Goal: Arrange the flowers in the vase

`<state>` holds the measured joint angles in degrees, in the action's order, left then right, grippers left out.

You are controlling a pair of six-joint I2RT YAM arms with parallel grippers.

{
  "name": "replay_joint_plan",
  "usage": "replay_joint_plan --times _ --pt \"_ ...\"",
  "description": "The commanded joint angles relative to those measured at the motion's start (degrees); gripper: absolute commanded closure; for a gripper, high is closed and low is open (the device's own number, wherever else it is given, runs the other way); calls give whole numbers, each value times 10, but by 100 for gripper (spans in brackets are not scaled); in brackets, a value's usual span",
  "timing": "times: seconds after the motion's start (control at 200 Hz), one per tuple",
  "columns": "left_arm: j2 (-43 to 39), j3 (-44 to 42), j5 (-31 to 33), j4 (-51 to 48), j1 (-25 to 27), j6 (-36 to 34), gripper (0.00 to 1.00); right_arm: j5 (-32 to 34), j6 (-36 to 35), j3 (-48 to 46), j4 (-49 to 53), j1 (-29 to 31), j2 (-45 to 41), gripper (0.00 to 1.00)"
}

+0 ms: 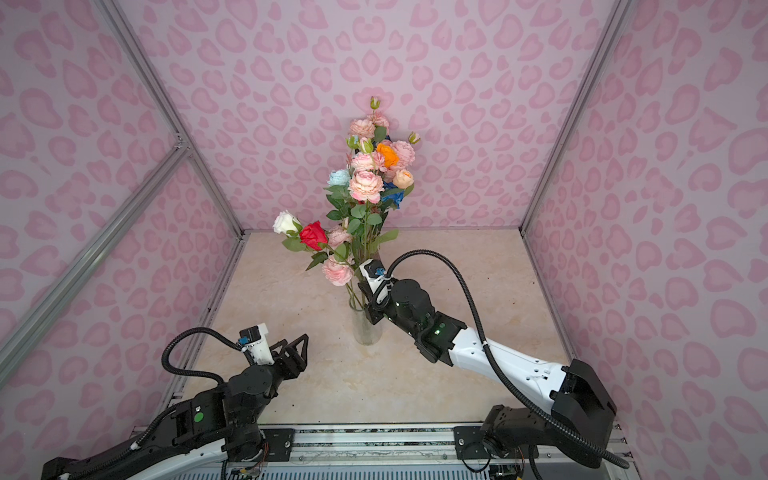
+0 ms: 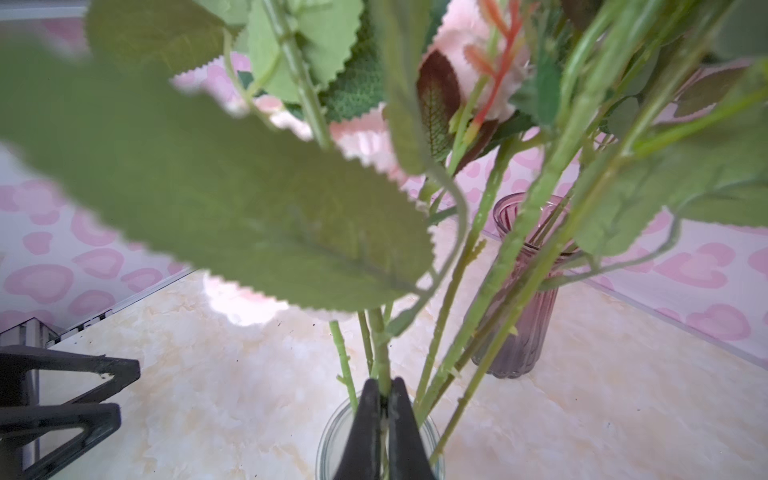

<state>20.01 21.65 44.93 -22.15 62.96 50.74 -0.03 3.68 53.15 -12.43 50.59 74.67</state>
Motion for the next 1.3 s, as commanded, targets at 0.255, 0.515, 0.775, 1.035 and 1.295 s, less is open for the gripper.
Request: replay_joint_plan --times 0.255,0.515,0.775,1.035,1.295 --pt "8 10 7 21 0 -10 26 6 8 6 48 1 -20 82" --pt "28 23 25 18 -1 -31 26 0 13 7 50 6 -47 74" --pt "42 18 -53 53 -69 -71 26 28 20 -21 73 22 -128 70" --pt "155 74 -220 101 -220 -110 29 84 23 -61 104 22 -234 68" --pt "246 117 -430 141 -421 -110 25 210 42 -112 94 6 -318 63"
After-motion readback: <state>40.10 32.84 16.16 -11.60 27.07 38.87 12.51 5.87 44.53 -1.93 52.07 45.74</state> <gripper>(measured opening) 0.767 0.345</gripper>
